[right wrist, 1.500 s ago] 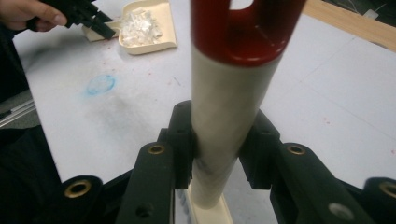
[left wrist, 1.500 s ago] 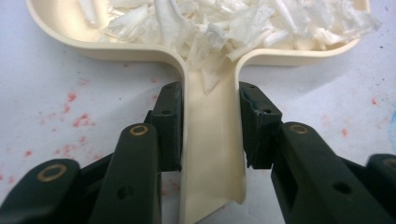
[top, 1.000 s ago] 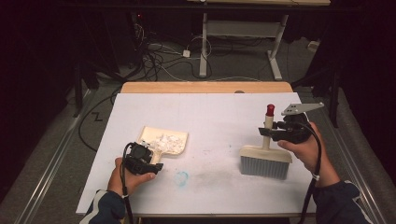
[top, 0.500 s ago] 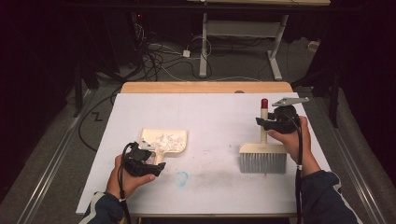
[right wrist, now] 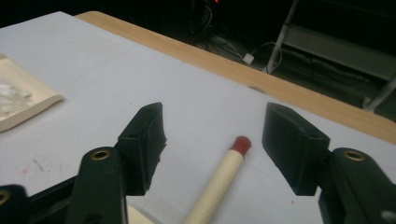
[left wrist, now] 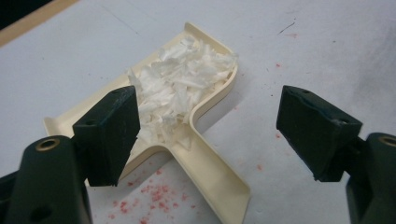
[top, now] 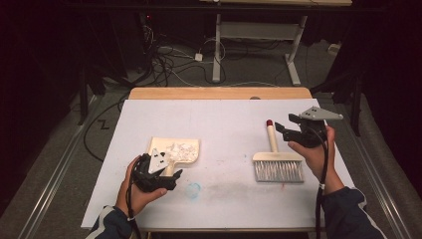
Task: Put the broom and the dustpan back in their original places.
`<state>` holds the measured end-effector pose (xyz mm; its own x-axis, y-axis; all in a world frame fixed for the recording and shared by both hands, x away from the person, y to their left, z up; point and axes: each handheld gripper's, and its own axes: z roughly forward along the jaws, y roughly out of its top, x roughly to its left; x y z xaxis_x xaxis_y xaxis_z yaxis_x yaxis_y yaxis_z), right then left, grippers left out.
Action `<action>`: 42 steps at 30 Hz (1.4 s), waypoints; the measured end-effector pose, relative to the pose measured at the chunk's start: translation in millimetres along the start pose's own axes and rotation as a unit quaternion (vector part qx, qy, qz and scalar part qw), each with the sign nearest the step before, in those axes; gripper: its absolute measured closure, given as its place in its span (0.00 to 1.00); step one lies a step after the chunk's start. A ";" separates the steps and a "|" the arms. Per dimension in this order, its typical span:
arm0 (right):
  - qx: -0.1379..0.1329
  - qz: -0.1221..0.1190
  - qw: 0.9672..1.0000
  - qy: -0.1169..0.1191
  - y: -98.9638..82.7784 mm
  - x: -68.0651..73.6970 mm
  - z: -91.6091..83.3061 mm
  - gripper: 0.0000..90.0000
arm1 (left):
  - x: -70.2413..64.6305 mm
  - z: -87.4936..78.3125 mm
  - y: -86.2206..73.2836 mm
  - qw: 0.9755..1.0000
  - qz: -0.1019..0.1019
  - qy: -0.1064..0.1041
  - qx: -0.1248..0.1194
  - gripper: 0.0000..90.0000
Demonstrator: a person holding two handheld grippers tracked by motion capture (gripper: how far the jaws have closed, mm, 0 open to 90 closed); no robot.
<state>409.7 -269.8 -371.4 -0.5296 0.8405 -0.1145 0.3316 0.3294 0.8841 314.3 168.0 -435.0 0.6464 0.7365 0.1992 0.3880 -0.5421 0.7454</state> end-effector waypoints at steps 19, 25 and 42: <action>-0.074 -0.057 0.995 0.026 -60.8 45.9 -54.2 0.25 | -18.0 2.4 -26.1 0.999 0.002 -0.006 -0.050 0.22; -0.063 -0.041 0.997 0.023 -94.7 47.6 -62.2 0.23 | -24.7 2.2 -35.7 0.999 0.010 -0.011 -0.035 0.22; -0.052 -0.078 0.996 -0.002 -107.6 60.7 -70.8 0.24 | -25.3 0.4 -36.2 0.999 0.012 -0.002 -0.041 0.21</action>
<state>286.6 -284.7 -441.4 -0.5656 0.7839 -0.2559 0.1617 0.4098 0.8977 284.2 168.9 -467.2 0.6570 0.7227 0.2147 0.3185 -0.5242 0.7898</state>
